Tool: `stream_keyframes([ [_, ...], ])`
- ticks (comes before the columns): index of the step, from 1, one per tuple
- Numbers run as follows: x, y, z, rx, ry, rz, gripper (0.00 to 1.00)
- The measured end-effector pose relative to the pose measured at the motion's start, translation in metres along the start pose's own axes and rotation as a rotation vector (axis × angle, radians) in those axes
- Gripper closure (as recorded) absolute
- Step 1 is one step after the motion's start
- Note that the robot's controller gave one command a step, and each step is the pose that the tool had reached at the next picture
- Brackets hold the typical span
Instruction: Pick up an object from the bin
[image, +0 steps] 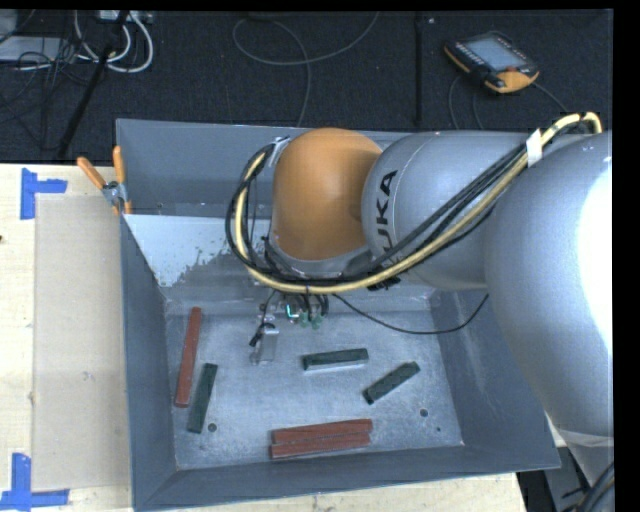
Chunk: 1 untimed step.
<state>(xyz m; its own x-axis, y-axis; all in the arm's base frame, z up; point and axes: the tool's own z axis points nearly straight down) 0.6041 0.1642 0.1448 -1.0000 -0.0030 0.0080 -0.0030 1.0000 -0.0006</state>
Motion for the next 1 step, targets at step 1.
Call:
stream_keyframes([
  [1,-0.0019,-0.0005,-0.0042,-0.001,-0.007,0.003,0.0],
])
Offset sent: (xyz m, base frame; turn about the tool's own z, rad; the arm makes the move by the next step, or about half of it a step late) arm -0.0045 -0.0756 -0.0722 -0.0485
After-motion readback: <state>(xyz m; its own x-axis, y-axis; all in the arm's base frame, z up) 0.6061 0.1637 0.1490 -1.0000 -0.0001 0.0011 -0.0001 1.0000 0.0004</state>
